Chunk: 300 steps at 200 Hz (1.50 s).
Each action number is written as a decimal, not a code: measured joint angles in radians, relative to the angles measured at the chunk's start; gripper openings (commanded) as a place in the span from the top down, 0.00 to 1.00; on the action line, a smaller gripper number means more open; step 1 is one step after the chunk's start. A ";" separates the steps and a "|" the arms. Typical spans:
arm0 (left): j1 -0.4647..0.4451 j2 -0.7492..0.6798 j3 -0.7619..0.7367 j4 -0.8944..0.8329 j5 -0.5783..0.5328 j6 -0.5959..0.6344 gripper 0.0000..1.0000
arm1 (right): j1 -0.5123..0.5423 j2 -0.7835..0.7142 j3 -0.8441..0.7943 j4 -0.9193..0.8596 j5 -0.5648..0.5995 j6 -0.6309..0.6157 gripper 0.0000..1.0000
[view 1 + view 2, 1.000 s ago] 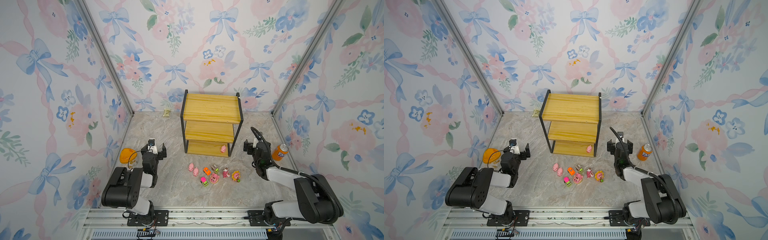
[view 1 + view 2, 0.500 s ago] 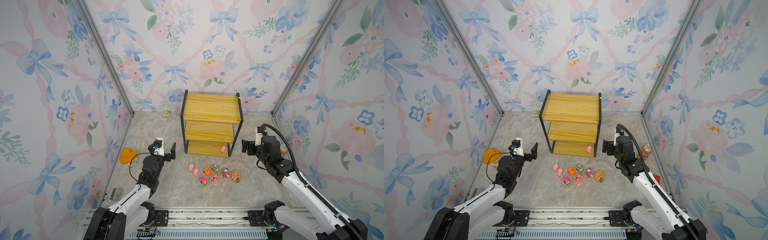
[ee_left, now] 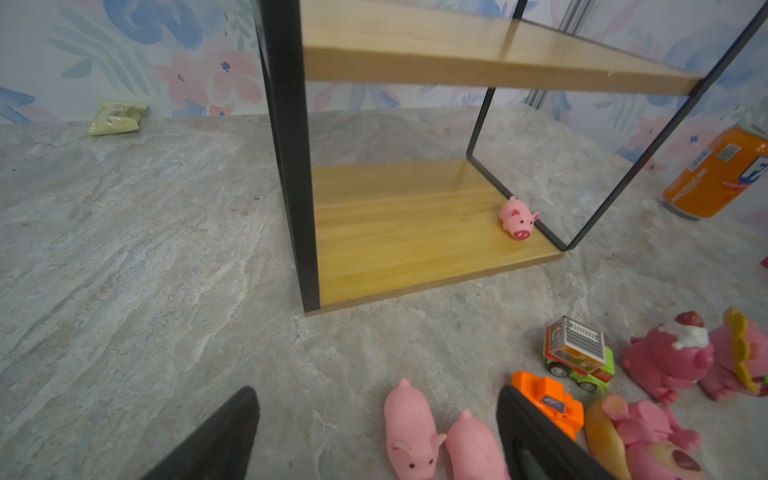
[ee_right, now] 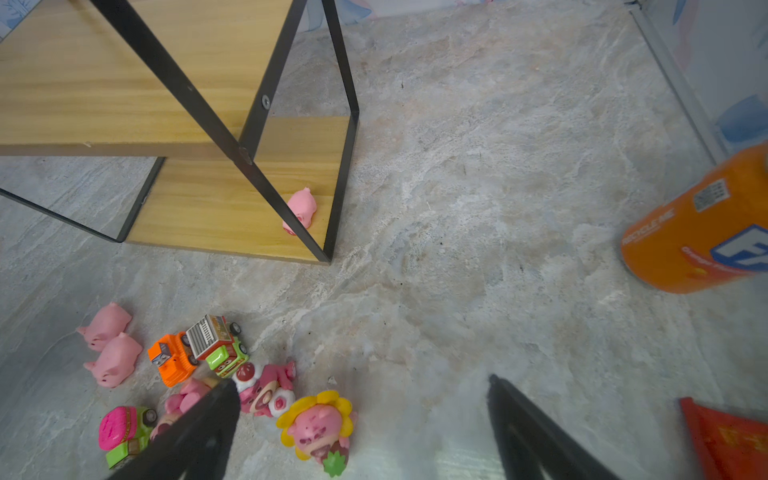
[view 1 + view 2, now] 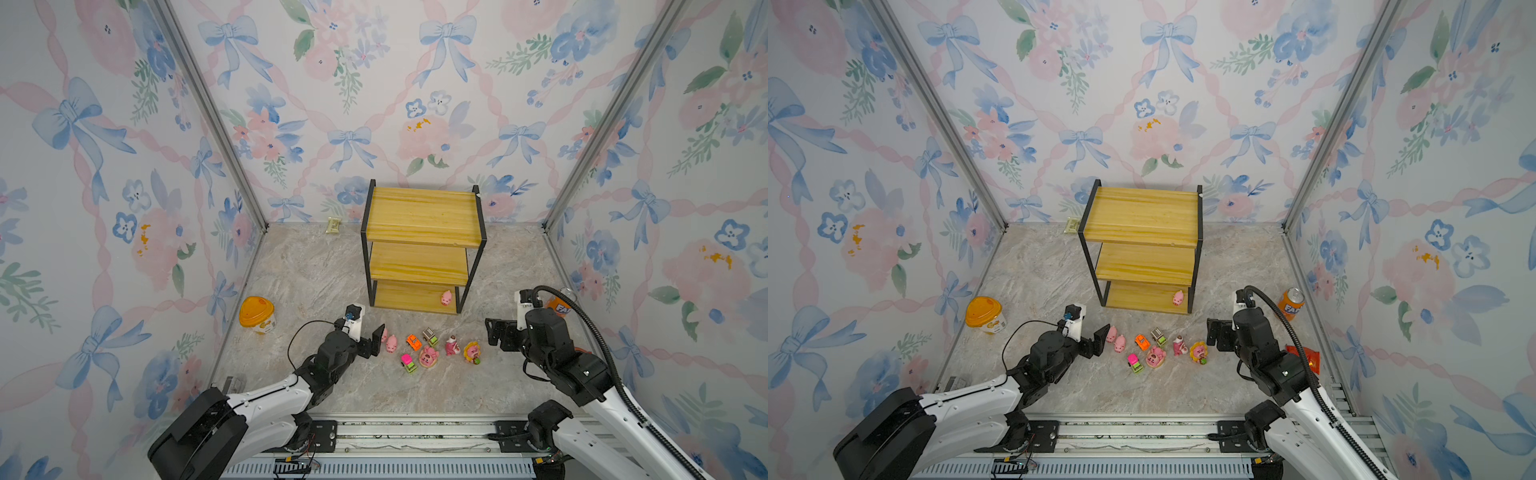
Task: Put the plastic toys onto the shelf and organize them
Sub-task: 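Move the left gripper toward the pink pigs while the right arm lowers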
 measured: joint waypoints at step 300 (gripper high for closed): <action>-0.102 0.307 0.046 0.005 -0.062 -0.184 0.27 | 0.000 0.061 -0.013 -0.005 -0.004 0.021 0.08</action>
